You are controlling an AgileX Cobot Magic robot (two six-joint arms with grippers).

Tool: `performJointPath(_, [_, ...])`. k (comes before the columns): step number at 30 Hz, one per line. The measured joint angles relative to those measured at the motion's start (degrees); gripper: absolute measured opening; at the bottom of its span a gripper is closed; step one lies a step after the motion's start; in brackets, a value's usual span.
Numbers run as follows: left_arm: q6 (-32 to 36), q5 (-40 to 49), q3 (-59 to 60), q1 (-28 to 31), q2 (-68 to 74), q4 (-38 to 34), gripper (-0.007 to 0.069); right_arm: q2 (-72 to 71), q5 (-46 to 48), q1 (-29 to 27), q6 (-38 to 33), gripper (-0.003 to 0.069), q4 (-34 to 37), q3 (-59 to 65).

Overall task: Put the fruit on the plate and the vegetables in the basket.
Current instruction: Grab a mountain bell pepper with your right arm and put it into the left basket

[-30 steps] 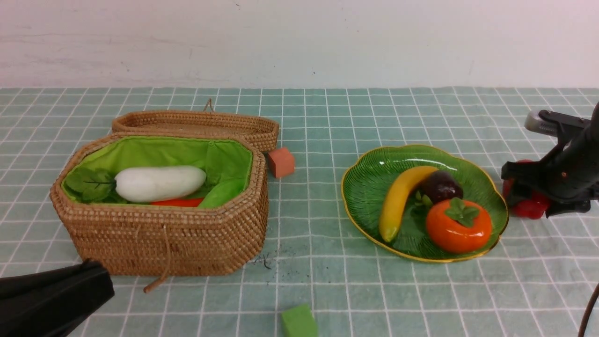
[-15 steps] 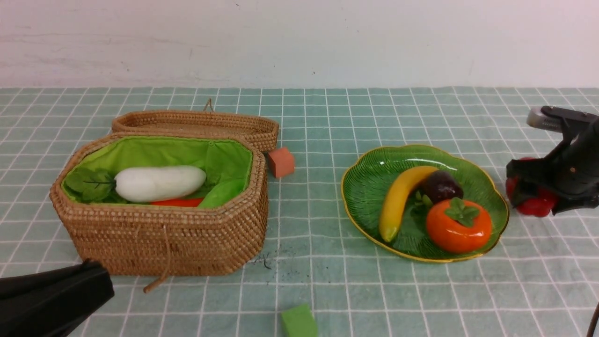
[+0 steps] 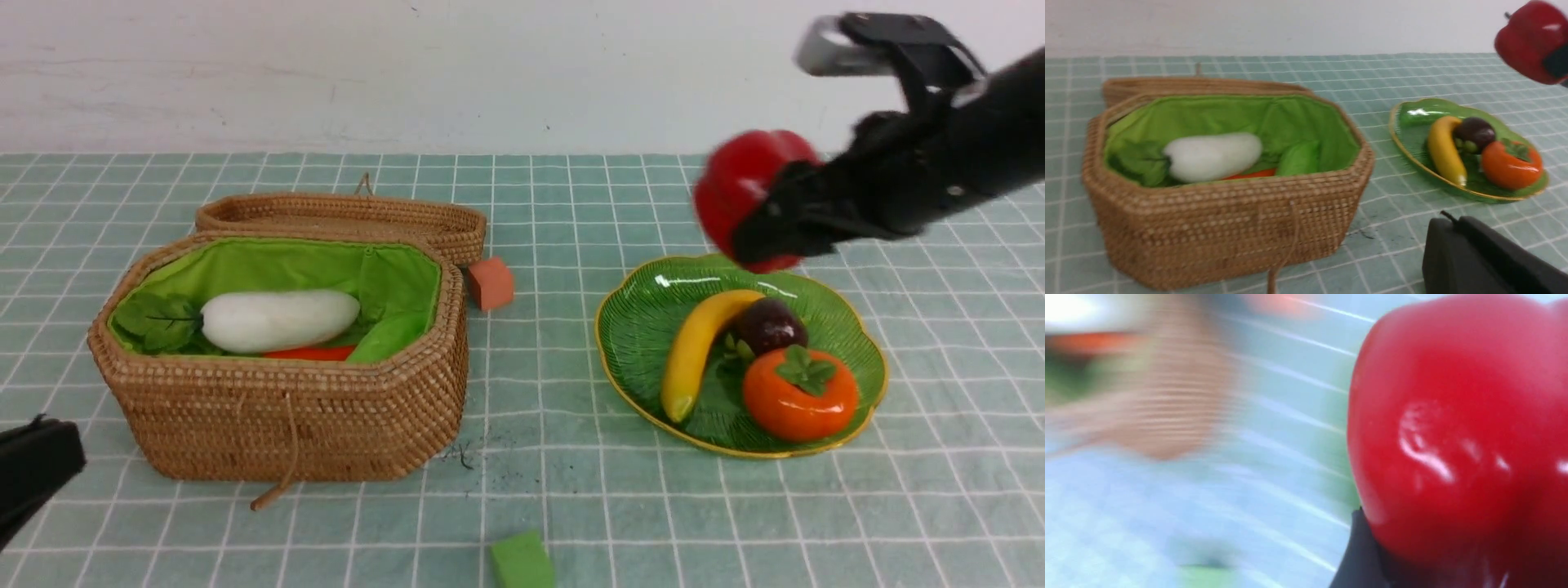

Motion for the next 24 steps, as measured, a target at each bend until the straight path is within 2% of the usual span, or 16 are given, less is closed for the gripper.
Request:
performJointPath(1, [-0.33, 0.12, 0.0, 0.1, 0.0, 0.38, -0.0013, 0.01, 0.0, 0.62, -0.82, 0.0514, 0.0, 0.0])
performJointPath(3, [-3.04, 1.46, 0.0, 0.66, 0.0, 1.83, -0.0013, 1.66, -4.12, 7.5, -10.29, 0.0514, 8.12, -1.56])
performJointPath(6, [-3.97, 1.94, 0.0, 0.66, 0.0, 2.02, -0.0013, 6.22, -8.44, 14.16, -19.55, 0.0514, 16.42, -5.57])
performJointPath(10, [-4.32, 2.0, 0.0, 0.66, 0.0, 2.04, -0.0013, 15.15, -10.62, 18.87, -24.39, 0.0513, 22.09, -13.65])
performJointPath(13, [-4.37, 2.06, 0.0, 0.66, 0.0, 2.09, -0.0013, 21.01, -11.04, 20.2, -25.15, 0.0514, 22.49, -18.12])
performJointPath(20, [-4.37, 2.13, 0.0, 0.66, 0.0, 2.09, -0.0013, 30.01, -11.41, 21.05, -25.29, 0.0514, 18.62, -24.42])
performJointPath(24, [-4.37, 2.13, 0.0, 0.66, 0.0, 2.09, -0.0013, 30.23, -10.63, 21.05, -22.74, 0.0633, 15.74, -24.56])
